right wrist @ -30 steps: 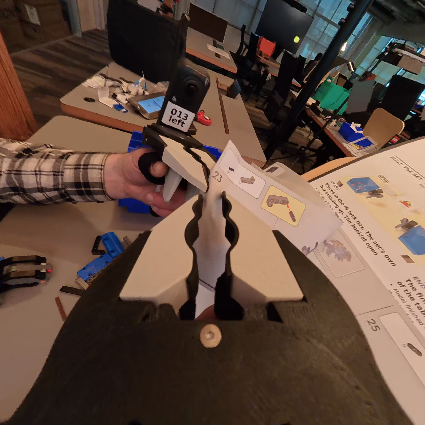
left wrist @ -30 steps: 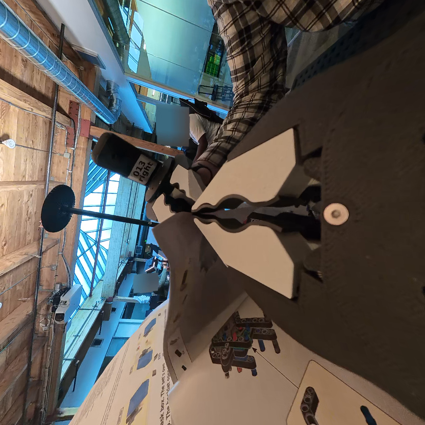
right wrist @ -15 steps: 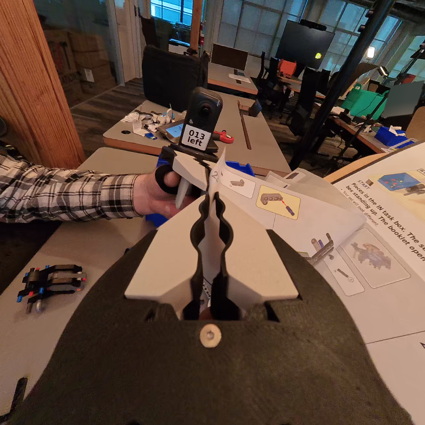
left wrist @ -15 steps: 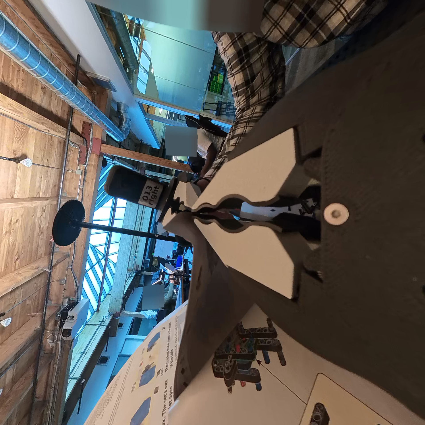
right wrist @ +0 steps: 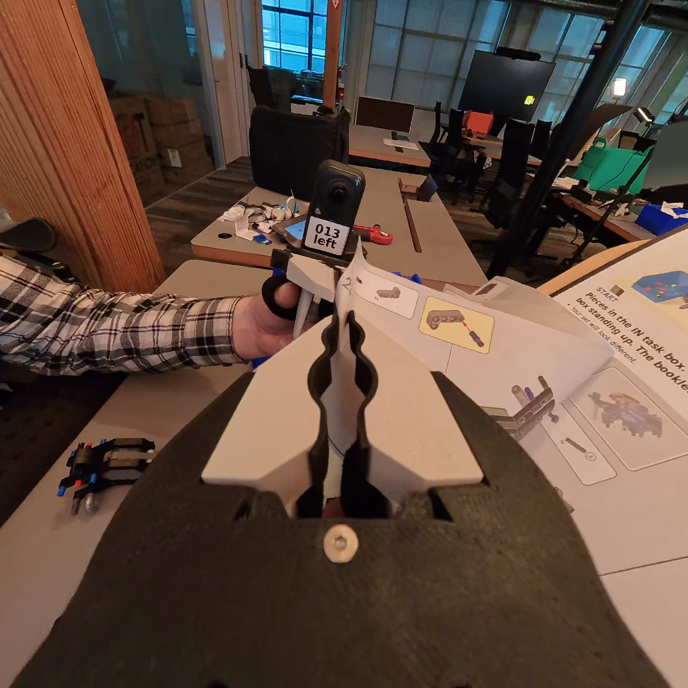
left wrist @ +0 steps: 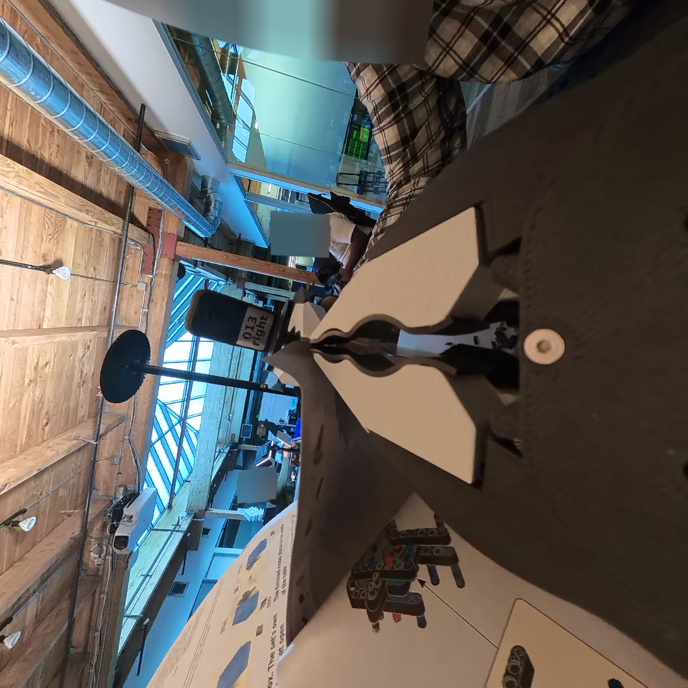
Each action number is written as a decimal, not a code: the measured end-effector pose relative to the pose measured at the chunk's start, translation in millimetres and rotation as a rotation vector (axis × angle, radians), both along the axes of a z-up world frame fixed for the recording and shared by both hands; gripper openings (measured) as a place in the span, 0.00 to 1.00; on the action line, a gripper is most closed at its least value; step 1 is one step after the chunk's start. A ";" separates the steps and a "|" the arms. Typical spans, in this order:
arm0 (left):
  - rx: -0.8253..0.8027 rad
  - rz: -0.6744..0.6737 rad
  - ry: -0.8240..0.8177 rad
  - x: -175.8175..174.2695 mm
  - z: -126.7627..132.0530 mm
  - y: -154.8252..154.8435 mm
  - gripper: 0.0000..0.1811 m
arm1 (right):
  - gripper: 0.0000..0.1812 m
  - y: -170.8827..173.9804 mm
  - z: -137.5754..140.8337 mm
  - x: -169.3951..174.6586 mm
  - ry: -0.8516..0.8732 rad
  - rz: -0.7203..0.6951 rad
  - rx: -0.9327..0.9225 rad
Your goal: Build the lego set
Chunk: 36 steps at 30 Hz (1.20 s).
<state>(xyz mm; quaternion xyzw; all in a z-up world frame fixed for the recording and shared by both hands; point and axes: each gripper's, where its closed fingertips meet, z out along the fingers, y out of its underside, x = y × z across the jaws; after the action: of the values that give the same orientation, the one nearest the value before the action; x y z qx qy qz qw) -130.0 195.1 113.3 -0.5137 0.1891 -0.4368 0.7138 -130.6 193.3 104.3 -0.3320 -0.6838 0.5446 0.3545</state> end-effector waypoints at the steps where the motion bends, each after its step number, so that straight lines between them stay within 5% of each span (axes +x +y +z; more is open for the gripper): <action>1: 0.000 0.005 0.004 -0.3 -0.2 0.0 0.00 | 0.02 0.2 0.4 -0.1 0.000 0.001 -0.001; 36: 0.037 -0.053 -0.021 5.1 4.0 -9.2 0.00 | 0.03 -5.7 2.7 4.1 -0.011 0.059 -0.051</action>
<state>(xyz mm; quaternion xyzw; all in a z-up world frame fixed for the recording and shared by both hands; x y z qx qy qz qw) -124.9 186.0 117.3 -0.4906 0.2035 -0.4574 0.7133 -126.5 187.5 107.0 -0.3235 -0.6812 0.5702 0.3259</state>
